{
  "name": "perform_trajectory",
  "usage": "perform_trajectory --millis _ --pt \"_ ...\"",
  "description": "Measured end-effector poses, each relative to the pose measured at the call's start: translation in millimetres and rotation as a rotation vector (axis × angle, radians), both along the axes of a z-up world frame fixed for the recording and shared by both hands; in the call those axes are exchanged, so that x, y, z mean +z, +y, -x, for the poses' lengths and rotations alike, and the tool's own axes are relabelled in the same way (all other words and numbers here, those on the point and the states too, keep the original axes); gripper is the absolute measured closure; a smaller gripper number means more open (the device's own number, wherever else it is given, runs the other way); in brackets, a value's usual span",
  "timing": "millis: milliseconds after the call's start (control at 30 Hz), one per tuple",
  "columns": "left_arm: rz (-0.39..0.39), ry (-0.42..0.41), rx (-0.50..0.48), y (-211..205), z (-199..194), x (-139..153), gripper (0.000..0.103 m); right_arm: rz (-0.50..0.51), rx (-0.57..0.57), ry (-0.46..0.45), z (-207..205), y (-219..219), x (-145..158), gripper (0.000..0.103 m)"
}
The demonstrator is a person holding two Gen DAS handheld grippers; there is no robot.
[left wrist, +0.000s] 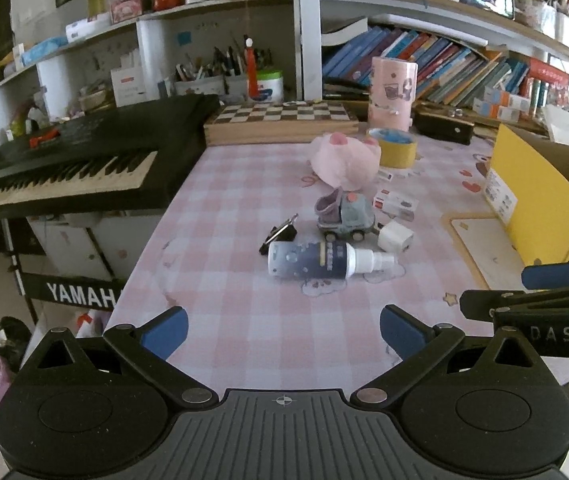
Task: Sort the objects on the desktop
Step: 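Grasp the white charger cube with the right gripper while the left tool approaches the spray bottle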
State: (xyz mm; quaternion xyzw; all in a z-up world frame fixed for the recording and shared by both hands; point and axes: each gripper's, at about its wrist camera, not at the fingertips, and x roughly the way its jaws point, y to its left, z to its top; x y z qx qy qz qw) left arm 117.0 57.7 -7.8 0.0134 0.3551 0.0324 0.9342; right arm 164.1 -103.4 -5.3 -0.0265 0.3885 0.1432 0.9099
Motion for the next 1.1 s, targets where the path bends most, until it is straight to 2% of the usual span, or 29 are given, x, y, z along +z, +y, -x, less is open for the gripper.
perform_trajectory --millis 633,967,1100 --pt "-0.013 0.06 0.044 -6 -54 -6 0.001 0.002 0.112 0.033 -79 6 -10 0.044" --pt "-0.021 0.09 0.054 -4 -78 -11 0.001 0.041 0.204 0.067 -123 26 -31 0.049" --pt "-0.021 0.109 0.056 -3 -88 -14 0.002 0.048 0.233 0.098 -135 32 -39 0.057"
